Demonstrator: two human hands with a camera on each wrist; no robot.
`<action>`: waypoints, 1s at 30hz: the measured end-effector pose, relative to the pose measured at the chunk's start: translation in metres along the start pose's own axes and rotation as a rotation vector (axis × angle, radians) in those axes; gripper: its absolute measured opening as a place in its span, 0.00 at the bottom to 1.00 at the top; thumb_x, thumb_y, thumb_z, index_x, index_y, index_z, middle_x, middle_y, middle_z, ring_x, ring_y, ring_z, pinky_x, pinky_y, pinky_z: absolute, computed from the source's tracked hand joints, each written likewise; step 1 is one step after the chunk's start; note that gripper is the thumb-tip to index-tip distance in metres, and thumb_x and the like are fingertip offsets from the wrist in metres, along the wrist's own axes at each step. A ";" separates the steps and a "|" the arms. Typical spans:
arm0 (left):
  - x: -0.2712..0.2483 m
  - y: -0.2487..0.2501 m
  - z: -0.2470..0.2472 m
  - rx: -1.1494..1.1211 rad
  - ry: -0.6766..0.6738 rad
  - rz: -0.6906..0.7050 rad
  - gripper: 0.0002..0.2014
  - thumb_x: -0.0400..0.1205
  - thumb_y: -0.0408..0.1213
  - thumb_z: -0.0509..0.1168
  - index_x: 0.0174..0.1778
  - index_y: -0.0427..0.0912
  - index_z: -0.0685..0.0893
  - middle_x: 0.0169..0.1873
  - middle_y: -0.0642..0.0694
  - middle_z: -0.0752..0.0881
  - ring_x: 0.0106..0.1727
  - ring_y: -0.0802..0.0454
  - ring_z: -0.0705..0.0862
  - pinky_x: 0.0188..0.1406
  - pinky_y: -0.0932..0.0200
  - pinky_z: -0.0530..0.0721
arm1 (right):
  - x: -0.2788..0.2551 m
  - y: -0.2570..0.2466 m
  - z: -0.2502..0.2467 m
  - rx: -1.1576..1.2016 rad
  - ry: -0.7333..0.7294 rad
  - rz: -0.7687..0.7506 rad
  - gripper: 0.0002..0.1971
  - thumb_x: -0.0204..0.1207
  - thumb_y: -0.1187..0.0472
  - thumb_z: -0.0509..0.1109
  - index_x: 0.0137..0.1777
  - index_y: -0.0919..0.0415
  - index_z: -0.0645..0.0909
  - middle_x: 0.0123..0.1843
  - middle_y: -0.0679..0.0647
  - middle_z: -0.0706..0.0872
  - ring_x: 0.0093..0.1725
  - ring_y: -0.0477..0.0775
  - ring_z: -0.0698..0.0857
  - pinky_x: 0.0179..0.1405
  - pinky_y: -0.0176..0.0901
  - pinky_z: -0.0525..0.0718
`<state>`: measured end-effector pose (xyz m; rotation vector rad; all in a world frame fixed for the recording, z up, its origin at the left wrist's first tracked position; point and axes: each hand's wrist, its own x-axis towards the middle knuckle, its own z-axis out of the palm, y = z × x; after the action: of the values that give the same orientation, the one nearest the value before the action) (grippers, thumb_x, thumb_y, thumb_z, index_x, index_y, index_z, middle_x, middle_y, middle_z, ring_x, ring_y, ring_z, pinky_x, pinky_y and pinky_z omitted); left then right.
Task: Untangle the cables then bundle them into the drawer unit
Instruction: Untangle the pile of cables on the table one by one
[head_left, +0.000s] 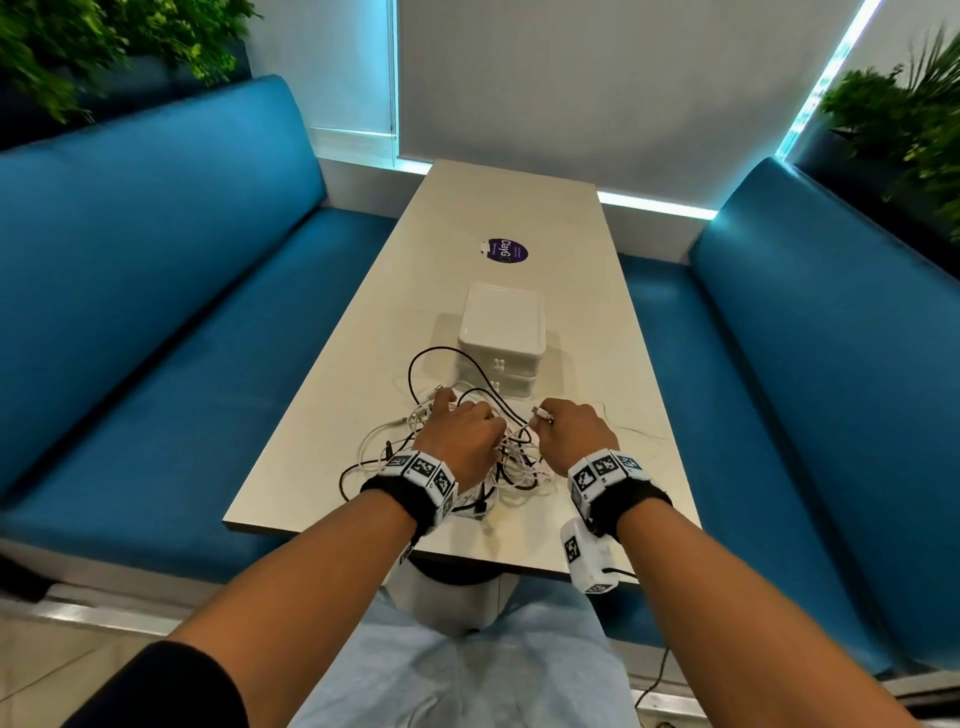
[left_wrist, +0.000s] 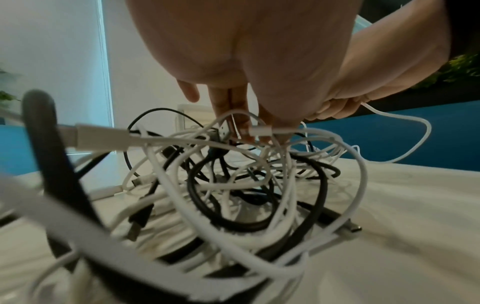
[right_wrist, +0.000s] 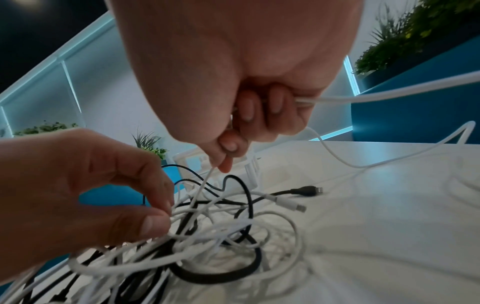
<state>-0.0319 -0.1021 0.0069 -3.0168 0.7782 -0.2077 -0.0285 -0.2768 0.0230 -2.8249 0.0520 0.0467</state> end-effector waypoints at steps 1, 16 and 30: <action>0.000 0.000 0.000 -0.008 -0.007 -0.006 0.07 0.83 0.45 0.63 0.53 0.51 0.83 0.52 0.50 0.83 0.58 0.47 0.83 0.75 0.34 0.58 | 0.001 -0.001 0.000 0.019 -0.003 0.000 0.11 0.82 0.48 0.60 0.53 0.50 0.81 0.51 0.60 0.87 0.51 0.67 0.85 0.45 0.50 0.82; 0.021 0.028 0.001 -0.409 0.070 -0.188 0.13 0.82 0.42 0.59 0.62 0.51 0.79 0.68 0.50 0.75 0.68 0.45 0.72 0.65 0.42 0.67 | -0.001 0.008 0.001 0.166 -0.010 -0.006 0.09 0.79 0.48 0.61 0.51 0.47 0.80 0.47 0.57 0.89 0.49 0.65 0.86 0.46 0.52 0.85; 0.018 0.016 0.010 0.013 -0.002 -0.052 0.13 0.81 0.40 0.63 0.59 0.55 0.85 0.56 0.52 0.84 0.65 0.41 0.73 0.65 0.39 0.63 | -0.003 0.028 -0.001 0.079 0.045 0.098 0.11 0.82 0.46 0.62 0.55 0.48 0.83 0.54 0.59 0.87 0.53 0.66 0.85 0.46 0.47 0.80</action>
<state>-0.0231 -0.1249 -0.0016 -3.0270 0.6969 -0.2097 -0.0331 -0.3035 0.0156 -2.7422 0.1985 0.0035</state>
